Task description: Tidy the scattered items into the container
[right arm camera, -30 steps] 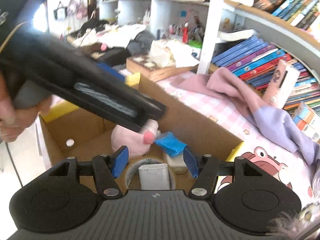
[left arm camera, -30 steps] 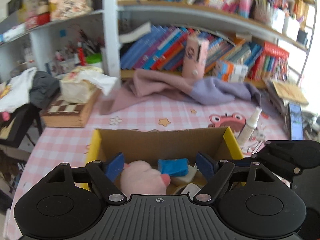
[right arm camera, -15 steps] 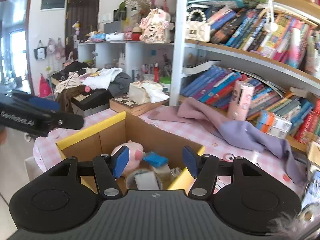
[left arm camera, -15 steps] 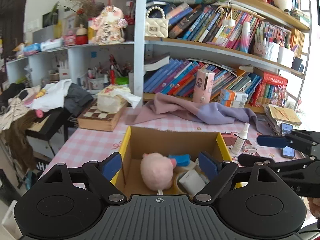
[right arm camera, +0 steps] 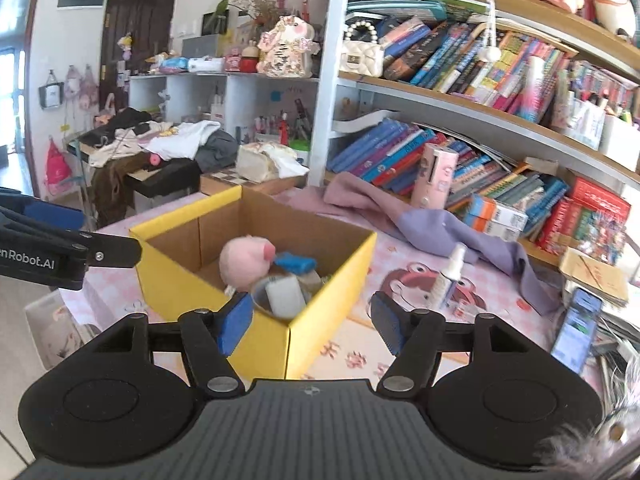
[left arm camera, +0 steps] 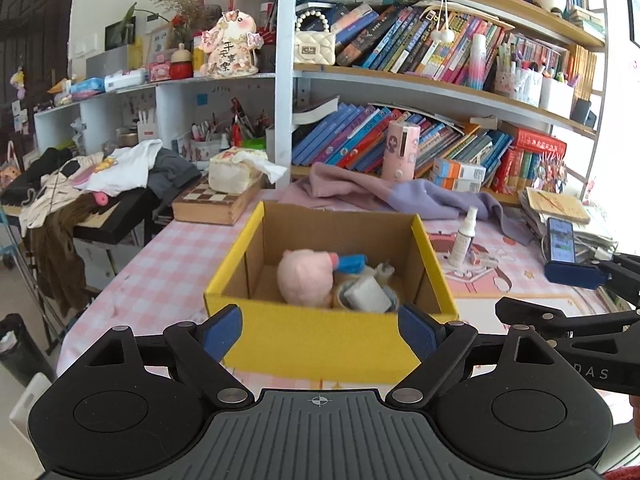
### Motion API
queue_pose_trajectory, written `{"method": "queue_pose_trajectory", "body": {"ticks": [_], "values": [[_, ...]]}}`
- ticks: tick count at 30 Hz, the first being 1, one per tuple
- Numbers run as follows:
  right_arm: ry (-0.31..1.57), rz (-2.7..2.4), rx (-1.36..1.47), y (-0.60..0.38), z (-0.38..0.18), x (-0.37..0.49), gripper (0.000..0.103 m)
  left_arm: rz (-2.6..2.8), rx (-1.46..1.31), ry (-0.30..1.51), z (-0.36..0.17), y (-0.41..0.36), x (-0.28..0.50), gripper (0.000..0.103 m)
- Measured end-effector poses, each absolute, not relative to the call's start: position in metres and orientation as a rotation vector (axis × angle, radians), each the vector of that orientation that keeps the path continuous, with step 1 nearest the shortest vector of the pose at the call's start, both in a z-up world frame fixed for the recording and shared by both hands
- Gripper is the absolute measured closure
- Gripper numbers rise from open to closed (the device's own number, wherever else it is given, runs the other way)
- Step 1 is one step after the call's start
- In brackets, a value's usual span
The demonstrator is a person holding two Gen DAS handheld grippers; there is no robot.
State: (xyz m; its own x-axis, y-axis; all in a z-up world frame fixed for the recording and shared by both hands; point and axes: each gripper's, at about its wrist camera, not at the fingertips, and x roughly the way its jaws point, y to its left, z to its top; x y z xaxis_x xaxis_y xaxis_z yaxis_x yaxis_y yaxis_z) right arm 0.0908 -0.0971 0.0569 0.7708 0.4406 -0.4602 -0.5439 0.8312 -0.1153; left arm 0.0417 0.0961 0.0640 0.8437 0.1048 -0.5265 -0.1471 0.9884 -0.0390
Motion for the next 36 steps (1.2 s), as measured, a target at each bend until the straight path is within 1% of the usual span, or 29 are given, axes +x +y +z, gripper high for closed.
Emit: {"method": "queue_pose_trajectory", "body": {"ticks": [7,11,18,21,28,32,36], "values": [[0.460,0.500,-0.241,-0.105,0.037,0.057,0.034,0.192,-0.097,0.562,0.048,0.084,0.008,0.015],[0.490,0.517,-0.239,-0.111,0.030,0.041,0.031,0.211,-0.097,0.591,0.036,0.079,-0.006,0.015],[0.501,0.520,-0.241,-0.117,0.026,0.021,0.030,0.191,-0.042,0.619,0.027,0.064,-0.018,0.014],[0.487,0.522,-0.247,-0.120,0.024,0.014,0.029,0.184,-0.035,0.625,0.025,0.059,-0.020,0.011],[0.502,0.486,-0.258,-0.127,0.016,0.012,0.028,0.179,-0.016,0.641,0.021,0.050,-0.021,0.011],[0.513,0.473,-0.259,-0.130,0.013,0.012,0.023,0.172,-0.018,0.653,0.019,0.049,-0.021,0.011],[0.521,0.479,-0.259,-0.130,0.011,0.011,0.020,0.173,-0.021,0.662,0.018,0.048,-0.021,0.010]]}}
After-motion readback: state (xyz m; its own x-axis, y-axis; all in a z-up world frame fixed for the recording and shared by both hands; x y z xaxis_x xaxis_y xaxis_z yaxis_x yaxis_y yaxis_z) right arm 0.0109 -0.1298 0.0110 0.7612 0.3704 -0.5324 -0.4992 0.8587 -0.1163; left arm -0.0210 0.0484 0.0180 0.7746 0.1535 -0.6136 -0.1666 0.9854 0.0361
